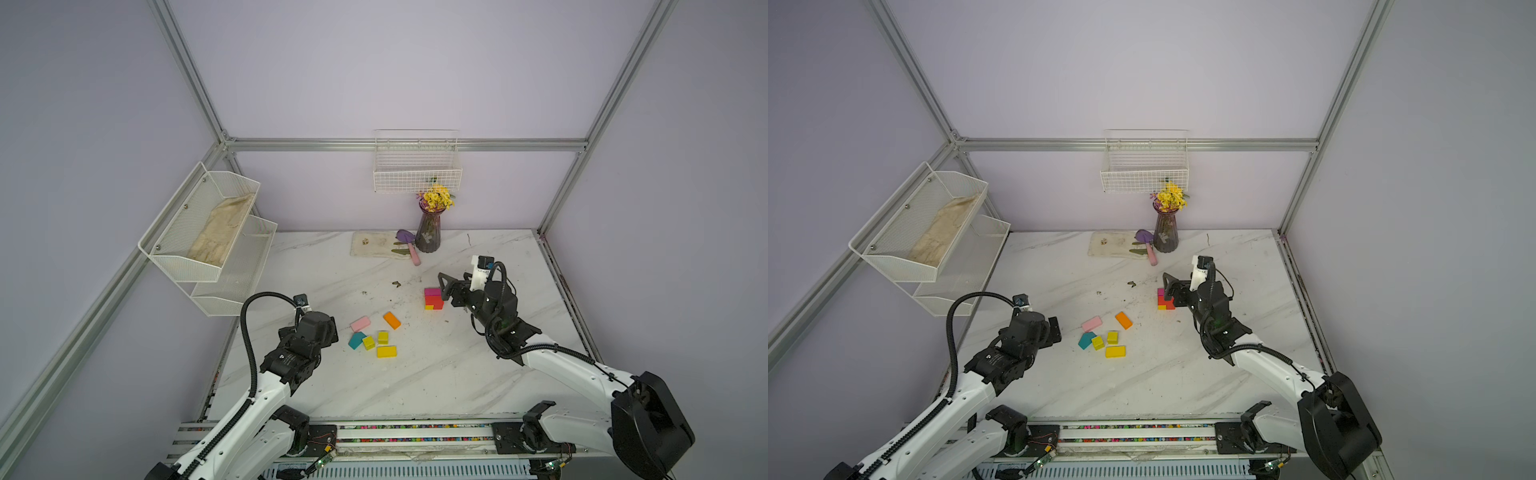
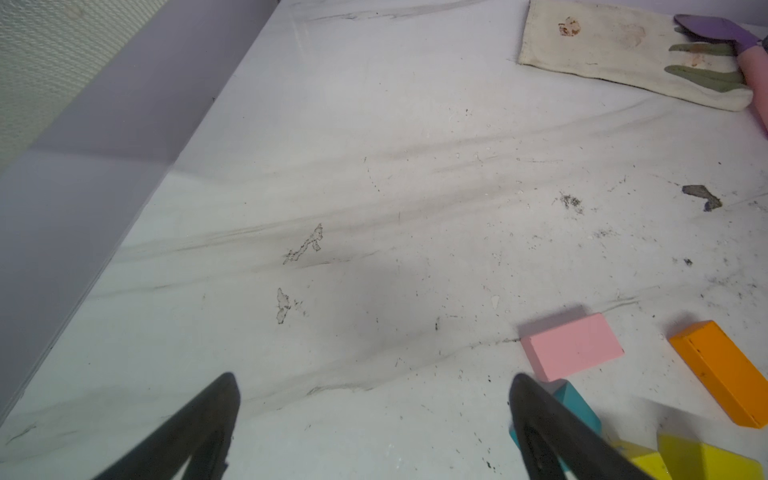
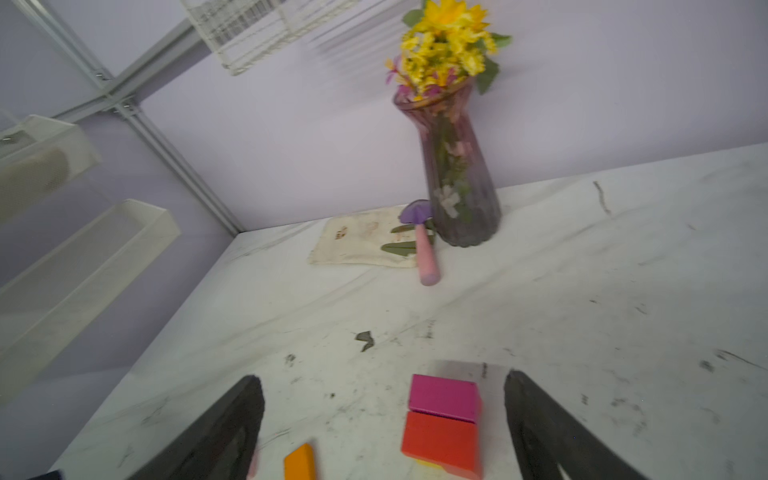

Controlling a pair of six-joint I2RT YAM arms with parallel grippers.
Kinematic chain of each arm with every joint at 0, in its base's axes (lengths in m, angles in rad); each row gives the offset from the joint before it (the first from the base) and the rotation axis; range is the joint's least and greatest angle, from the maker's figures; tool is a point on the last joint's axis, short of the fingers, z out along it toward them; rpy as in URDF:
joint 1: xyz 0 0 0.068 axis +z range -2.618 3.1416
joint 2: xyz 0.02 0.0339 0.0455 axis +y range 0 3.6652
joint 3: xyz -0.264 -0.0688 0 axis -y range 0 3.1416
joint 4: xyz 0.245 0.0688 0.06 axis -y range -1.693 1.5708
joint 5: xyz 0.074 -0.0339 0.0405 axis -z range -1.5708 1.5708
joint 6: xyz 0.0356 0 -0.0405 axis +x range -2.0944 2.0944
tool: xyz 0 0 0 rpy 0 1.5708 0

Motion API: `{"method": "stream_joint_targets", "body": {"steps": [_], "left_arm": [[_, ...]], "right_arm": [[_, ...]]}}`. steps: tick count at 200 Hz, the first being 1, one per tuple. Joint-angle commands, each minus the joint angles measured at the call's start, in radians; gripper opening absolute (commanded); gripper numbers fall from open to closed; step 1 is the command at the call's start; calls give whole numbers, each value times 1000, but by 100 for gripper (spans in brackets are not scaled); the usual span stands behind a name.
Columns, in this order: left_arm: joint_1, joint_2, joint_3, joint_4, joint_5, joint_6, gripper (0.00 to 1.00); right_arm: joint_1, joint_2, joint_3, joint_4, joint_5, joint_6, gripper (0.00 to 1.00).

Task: Build the wood block tower
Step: 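Move the right gripper over the orange block near the loose blocks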

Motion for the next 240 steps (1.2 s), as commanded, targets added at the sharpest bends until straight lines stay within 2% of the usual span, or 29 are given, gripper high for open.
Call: {"method": "stream_joint_targets", "body": {"steps": [1,29,66,98,115,161,194,240], "left_arm": [[7,-17,54,23,24,5,100],[7,-65,42,5,6,-12,100],[7,-138,18,-4,-25,-28,100],[8,-153,14,-8,-37,-34,100],[7,-145,17,-11,-45,-37,100],[7,-130,22,-11,-51,-39,100],[7,-138,21,-14,-49,-40,100],[7,-157,18,-29,-51,-50,100]], "right_arm": [[75,63,79,-92,-18,-43,91],[193,213,196,-149,1,-82,86],[280,399,369,-275,36,-126,79],[292,550,491,-405,91,-131,78],[292,607,544,-470,97,-136,74],[294,652,616,-627,26,-117,58],[295,614,588,-703,70,-88,60],[294,693,601,-699,21,-81,60]]}}
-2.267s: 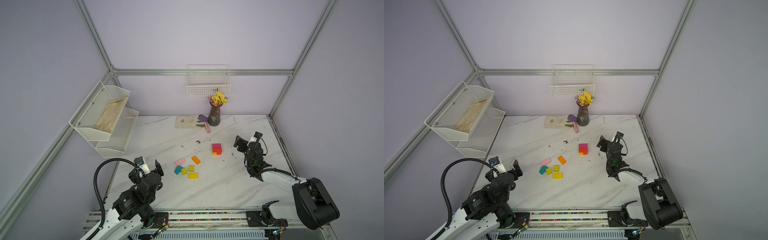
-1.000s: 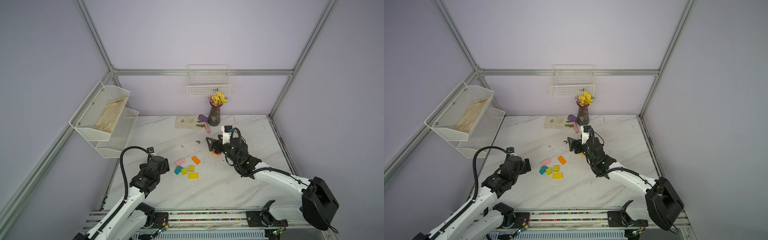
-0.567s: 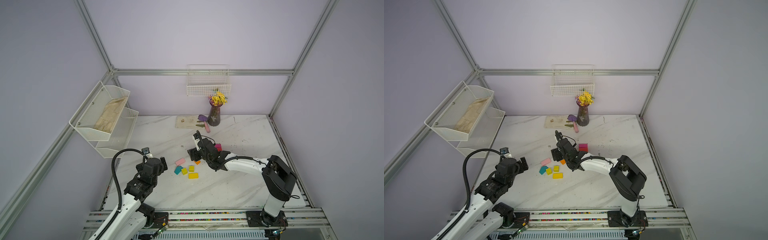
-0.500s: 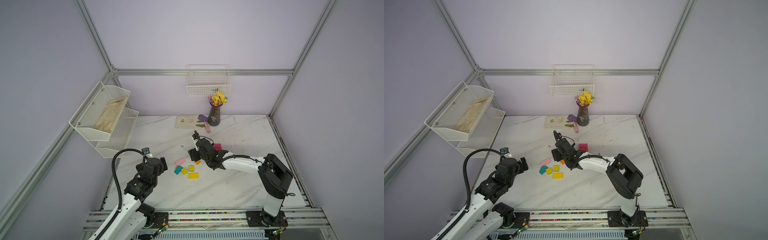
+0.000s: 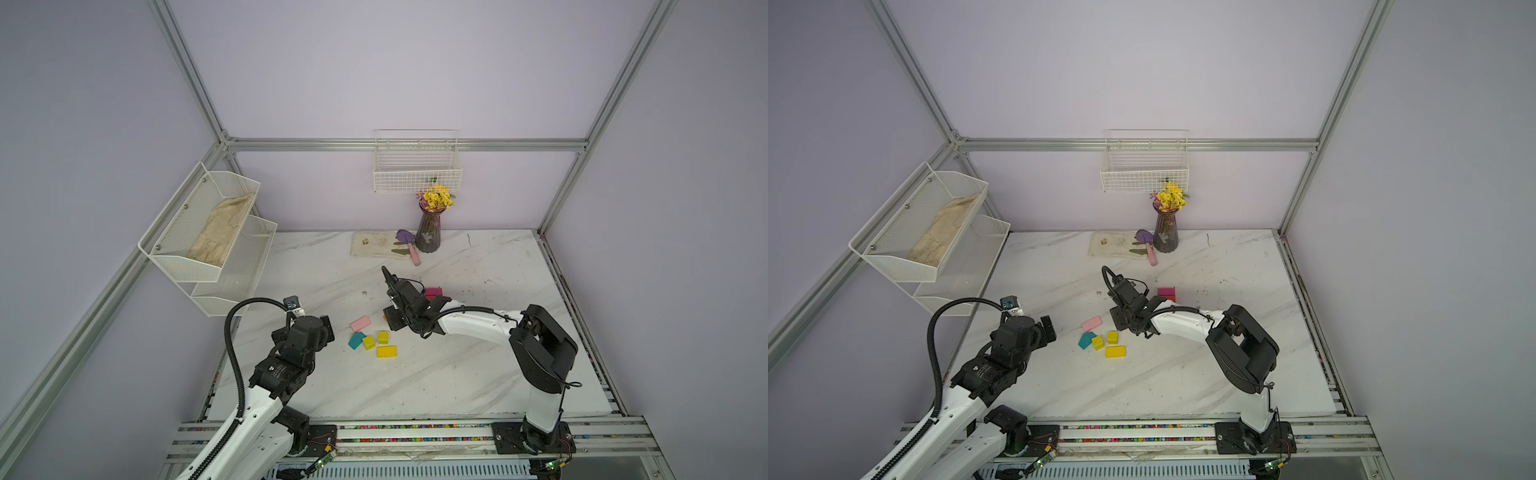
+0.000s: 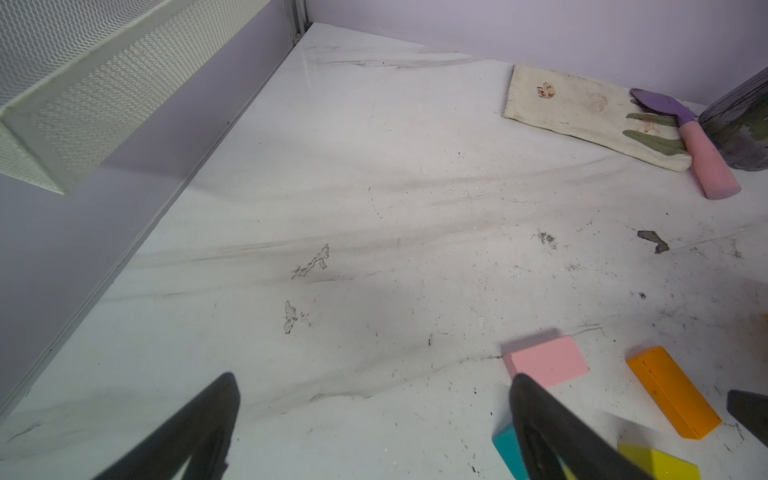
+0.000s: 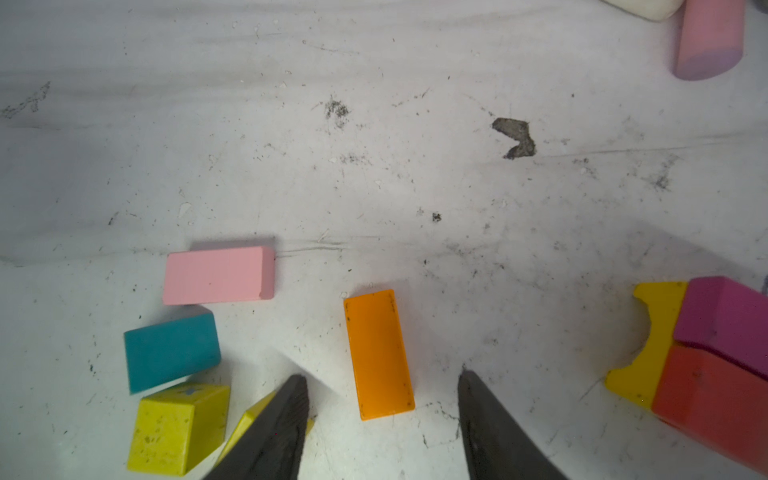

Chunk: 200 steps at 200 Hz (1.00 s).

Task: Build the wood block tower
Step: 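Move the right gripper over the orange block near the loose blocks, then lower and close the right gripper on the orange block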

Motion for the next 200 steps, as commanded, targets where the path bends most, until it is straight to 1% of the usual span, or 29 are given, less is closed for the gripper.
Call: {"method": "stream_joint_targets", "body": {"steps": [1,25,56,115,135,160,185,200], "left_arm": [[5,-19,18,1,-19,-22,99],[5,-33,17,-8,-27,-29,100],[5,-50,10,-9,-30,-31,100],[5,-50,11,-11,-32,-32,100],[5,-52,11,-12,-32,-32,100],[5,-51,11,-13,-34,-34,100],[5,-50,11,-14,-35,-35,100],[5,-50,12,-13,-35,-36,100]], "right_arm": [[2,41,14,-38,-21,10,60],[2,84,37,-49,-3,15,61],[3,116,45,-42,-12,21,61],[2,179,88,-62,27,29,60],[3,193,98,-59,26,29,57],[2,199,103,-57,26,29,47],[3,191,99,-51,24,28,45],[2,190,99,-46,18,26,41]]}}
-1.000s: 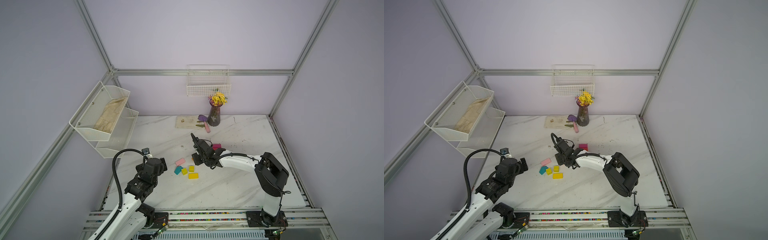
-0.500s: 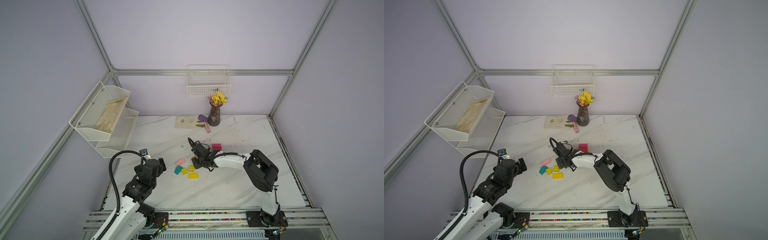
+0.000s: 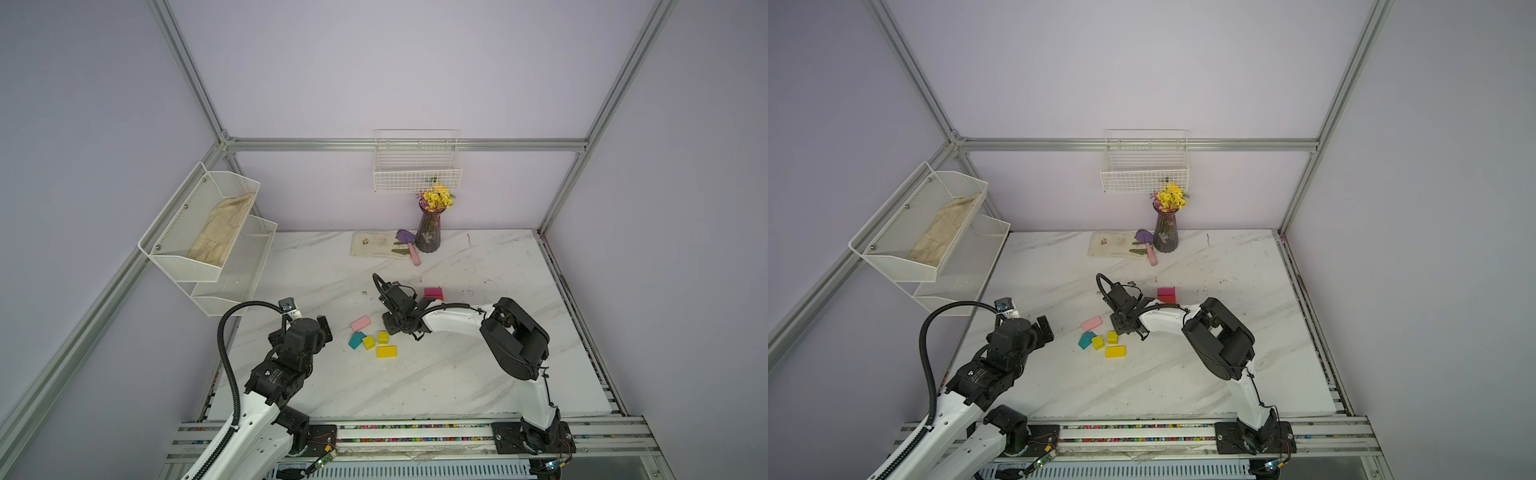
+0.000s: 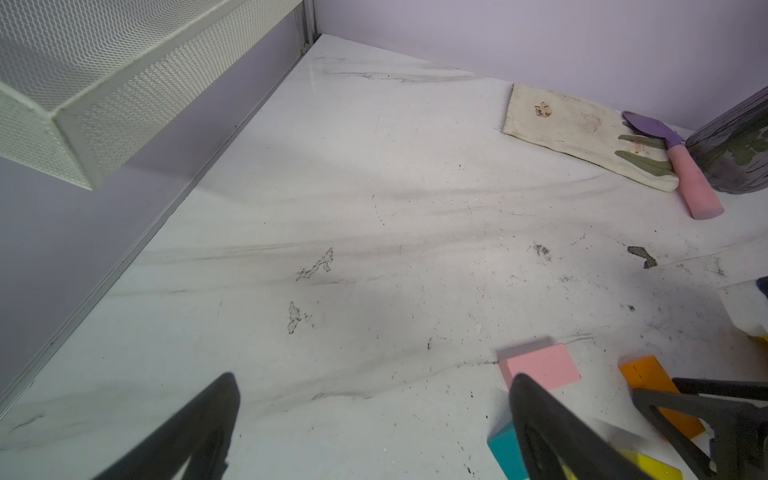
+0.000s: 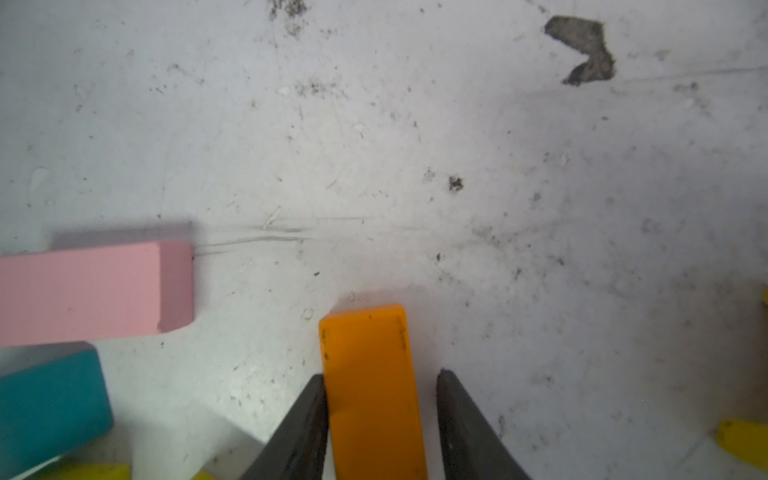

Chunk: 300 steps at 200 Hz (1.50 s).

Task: Build the wood block tower
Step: 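Lower and close the right gripper on the orange block, then lift the orange block with the right gripper and carry it to the stack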

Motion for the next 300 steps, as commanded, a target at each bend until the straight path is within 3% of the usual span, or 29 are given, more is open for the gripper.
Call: {"method": "stream_joint_targets", "body": {"steps": [1,72,140,165,211,231,256,300], "left_arm": [[5,-8,13,9,-22,-11,100],[5,-30,7,16,43,20,100],[5,-92,-15,15,24,20,100],[5,-102,-18,13,25,18,100],[5,-104,-18,6,22,12,100],[4,-102,-15,3,27,12,100],[5,-105,-15,5,35,15,100],[5,-105,-17,22,85,38,100]], "right_arm": [[3,11,13,-17,4,3,41],[3,-38,-4,3,24,11,29],[2,-327,-160,93,90,65,16],[2,-477,-236,102,154,83,11],[-10,-734,-364,99,382,132,0],[-43,-801,-399,97,420,151,0],[-101,-846,-437,98,412,165,0],[-256,-834,-463,100,266,187,0]]}}
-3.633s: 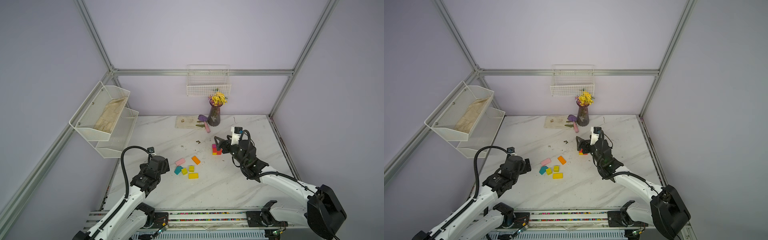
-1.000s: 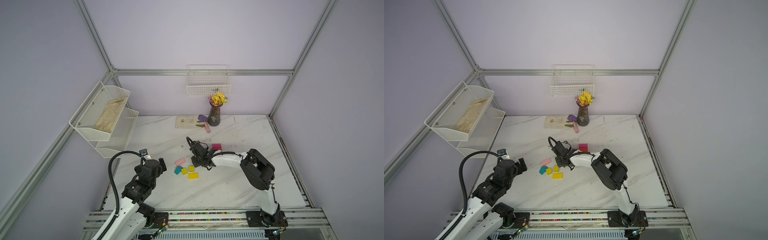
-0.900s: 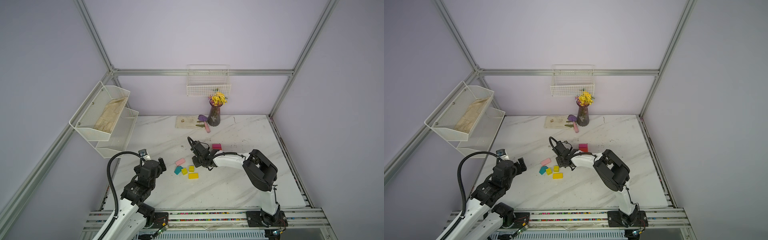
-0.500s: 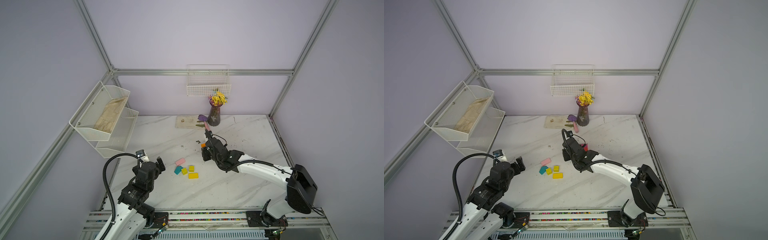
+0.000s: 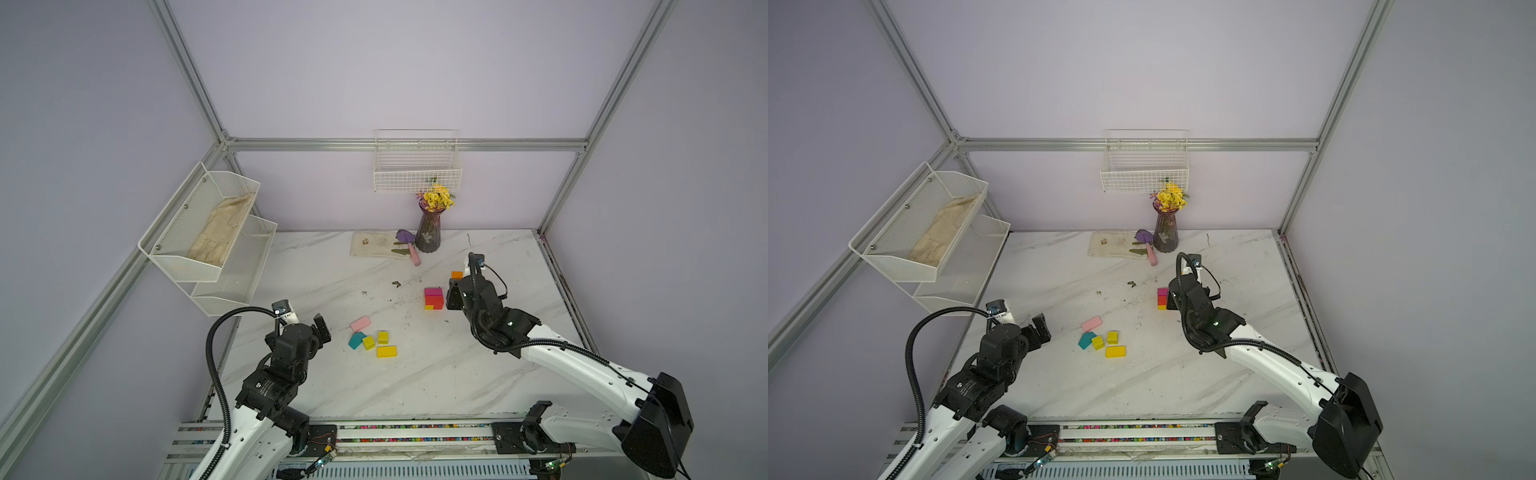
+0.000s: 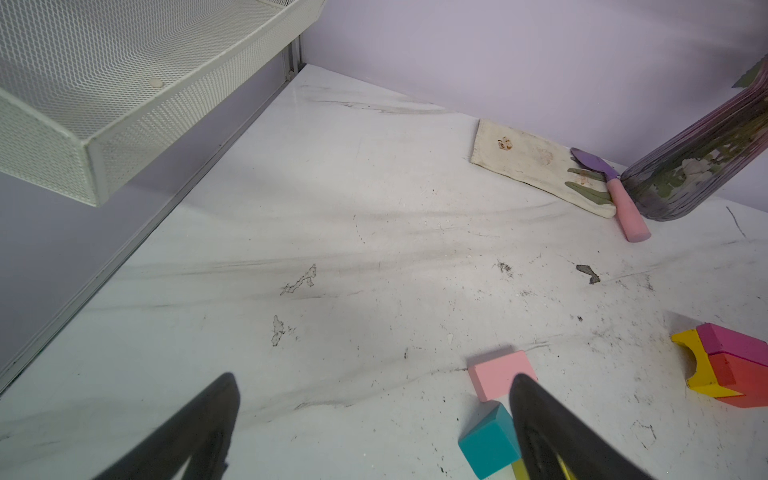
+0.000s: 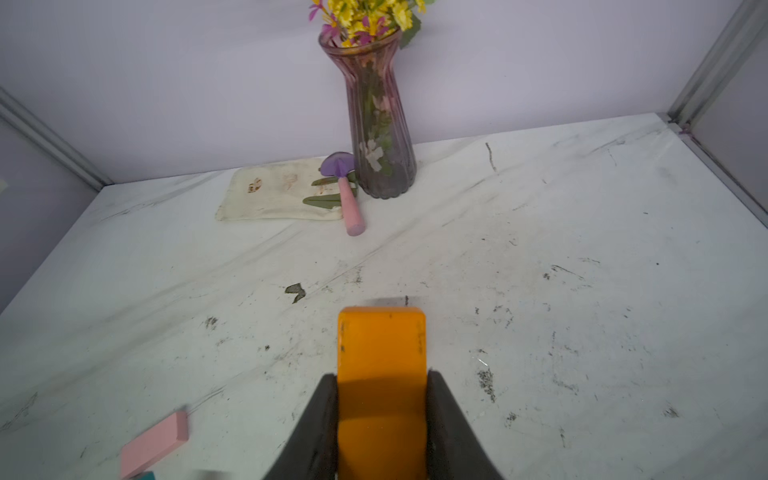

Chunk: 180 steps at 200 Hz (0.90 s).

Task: Build the wood block tower
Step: 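Lift the orange block with the right gripper and carry it to the stack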

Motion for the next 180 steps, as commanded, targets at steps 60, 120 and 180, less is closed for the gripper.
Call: {"method": "stream_joint_targets", "body": {"steps": [60,120,180], "left_arm": [[4,-11,-32,78,137,77,99],[5,-31,-43,85,130,80,100],[5,-46,-51,87,119,82,99]], "right_arm": [[-104,126,12,37,-147,21,0],[-114,234,27,65,-205,17,0],[-126,296,53,41,-208,22,0]]}}
